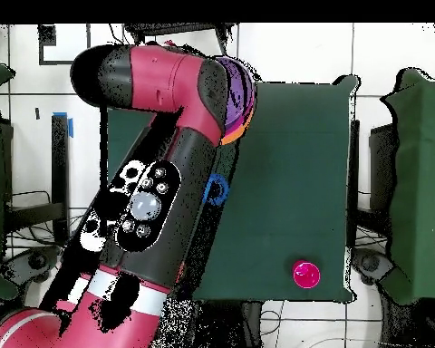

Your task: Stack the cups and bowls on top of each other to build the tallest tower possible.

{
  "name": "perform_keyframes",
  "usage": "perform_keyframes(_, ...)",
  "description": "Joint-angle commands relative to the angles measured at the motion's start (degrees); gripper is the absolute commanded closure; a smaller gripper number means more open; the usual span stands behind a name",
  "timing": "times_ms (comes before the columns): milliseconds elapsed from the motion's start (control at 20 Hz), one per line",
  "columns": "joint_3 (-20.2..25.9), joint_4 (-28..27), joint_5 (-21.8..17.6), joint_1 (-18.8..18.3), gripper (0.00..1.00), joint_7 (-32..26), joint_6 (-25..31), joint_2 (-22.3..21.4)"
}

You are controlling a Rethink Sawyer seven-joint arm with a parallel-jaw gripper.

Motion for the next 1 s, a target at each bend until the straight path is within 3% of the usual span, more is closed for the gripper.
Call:
perform_keyframes(50,8.9,7.9,0.8,0.6,0.0,10.5,-0.7,1.1)
perform_keyframes(1000,7.4,6.8,5.5,2.4,0.0,14.3,-0.7,2.9)
